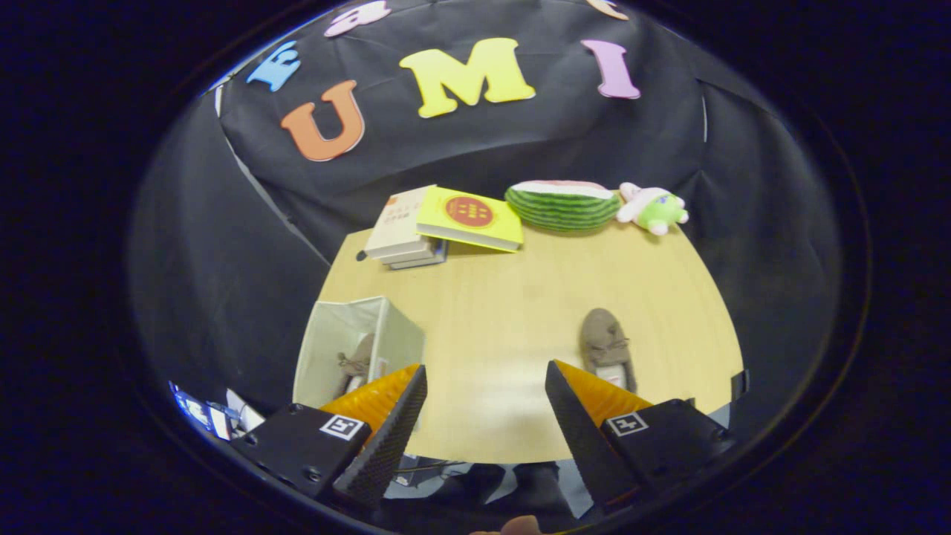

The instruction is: Open the storage box then place both shoes into the box .Put the left shoe in first, then the right shoe, with the right side of both shoes facing outward in a uniform manner.

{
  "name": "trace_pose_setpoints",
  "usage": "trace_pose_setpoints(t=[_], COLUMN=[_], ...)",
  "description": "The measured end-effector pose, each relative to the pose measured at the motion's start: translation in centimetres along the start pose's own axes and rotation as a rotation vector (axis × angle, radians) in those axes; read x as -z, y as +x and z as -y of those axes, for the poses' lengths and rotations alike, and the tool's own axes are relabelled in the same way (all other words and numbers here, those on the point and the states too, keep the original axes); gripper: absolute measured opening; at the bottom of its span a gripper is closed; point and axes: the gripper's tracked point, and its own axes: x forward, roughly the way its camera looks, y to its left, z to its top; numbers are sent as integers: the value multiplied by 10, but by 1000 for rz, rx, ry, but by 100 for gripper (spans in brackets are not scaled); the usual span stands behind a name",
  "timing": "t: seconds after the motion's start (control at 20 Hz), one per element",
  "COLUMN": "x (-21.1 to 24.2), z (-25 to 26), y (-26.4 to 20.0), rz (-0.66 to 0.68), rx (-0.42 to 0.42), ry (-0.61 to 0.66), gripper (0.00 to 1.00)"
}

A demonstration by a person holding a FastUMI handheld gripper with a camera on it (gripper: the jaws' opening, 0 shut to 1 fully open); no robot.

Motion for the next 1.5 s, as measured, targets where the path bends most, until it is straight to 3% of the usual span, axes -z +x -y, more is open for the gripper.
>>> trace_pose_setpoints(t=[0.15, 0.55, 0.8, 1.1, 1.25, 1.3, 1.4, 1.5], x=[11, 59, 87, 102, 105, 107, 111, 115], z=[65, 173, 198, 213, 211, 210, 209, 209], y=[4, 55, 106, 143, 155, 158, 165, 169], rz=[-27, -229, -386, -500, -545, -562, -591, -619], rx=[56, 54, -7, -42, -74, -88, -107, -114], ry=[26, 30, 67, 11, 0, 10, 35, 69], gripper=[100, 100, 100, 99, 90, 81, 75, 62])
